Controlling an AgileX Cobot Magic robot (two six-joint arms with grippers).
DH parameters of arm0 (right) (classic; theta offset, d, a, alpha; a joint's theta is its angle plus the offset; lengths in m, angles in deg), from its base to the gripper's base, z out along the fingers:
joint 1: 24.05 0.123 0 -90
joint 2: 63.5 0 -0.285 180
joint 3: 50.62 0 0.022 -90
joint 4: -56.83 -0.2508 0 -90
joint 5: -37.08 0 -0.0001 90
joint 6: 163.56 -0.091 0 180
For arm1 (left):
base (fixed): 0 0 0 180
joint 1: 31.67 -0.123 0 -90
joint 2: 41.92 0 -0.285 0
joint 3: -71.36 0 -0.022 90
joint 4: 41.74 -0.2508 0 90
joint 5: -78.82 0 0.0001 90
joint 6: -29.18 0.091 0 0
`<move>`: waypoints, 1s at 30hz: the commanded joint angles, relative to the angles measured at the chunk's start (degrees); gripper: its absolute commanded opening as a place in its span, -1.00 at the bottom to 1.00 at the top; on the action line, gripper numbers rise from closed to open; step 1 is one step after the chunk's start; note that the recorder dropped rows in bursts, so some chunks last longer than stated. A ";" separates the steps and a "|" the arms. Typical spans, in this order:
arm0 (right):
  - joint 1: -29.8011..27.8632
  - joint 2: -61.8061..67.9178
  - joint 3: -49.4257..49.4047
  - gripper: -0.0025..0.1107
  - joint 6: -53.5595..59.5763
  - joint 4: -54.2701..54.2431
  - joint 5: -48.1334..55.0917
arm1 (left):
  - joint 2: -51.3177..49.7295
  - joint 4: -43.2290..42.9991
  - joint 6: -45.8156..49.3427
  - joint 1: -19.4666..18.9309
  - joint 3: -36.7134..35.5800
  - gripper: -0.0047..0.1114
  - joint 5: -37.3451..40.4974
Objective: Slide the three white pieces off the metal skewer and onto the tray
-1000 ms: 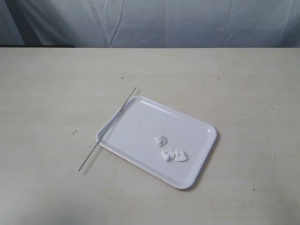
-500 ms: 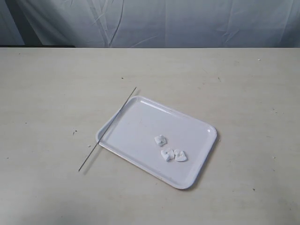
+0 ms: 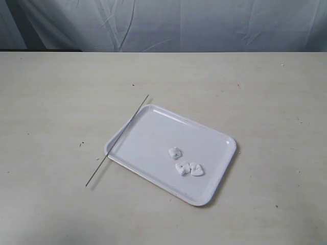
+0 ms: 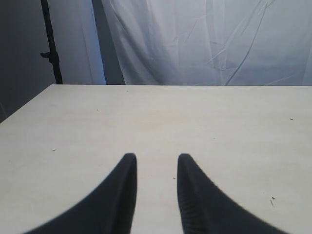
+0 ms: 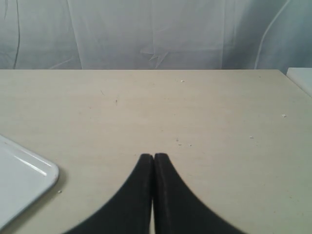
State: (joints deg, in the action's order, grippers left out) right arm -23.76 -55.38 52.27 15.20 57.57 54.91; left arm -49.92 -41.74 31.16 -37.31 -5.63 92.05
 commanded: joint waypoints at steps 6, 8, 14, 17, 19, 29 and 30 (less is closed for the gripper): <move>-0.29 -0.33 -0.10 -0.97 0.12 -0.18 -0.33 | 0.21 1.64 0.05 -0.01 -0.23 -0.42 0.13; -0.29 -0.33 -0.10 -0.97 0.12 -0.18 -0.33 | 0.21 1.72 0.05 -0.01 -0.23 -0.42 0.13; -0.29 -0.33 -0.10 -0.97 0.12 -0.28 -0.33 | 0.21 1.72 0.05 -0.01 -0.23 -0.42 0.13; -0.29 -0.33 -0.10 -0.97 0.12 -0.28 -0.33 | 0.21 1.72 0.05 -0.01 -0.23 -0.42 0.13; -0.29 -0.33 -0.10 -0.97 0.12 -0.28 -0.33 | 0.21 1.72 0.05 -0.01 -0.23 -0.42 0.13; -0.29 -0.33 -0.10 -0.97 0.12 -0.28 -0.33 | 0.21 1.85 0.05 -0.01 -0.23 -0.42 0.13; -0.29 -0.33 -0.10 -0.97 0.12 -0.28 -0.33 | 0.21 1.85 0.05 -0.01 -0.23 -0.42 0.13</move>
State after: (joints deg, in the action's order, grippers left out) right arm -23.76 -55.38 52.27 15.20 57.35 54.91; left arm -49.92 -40.40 31.16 -37.31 -5.63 92.05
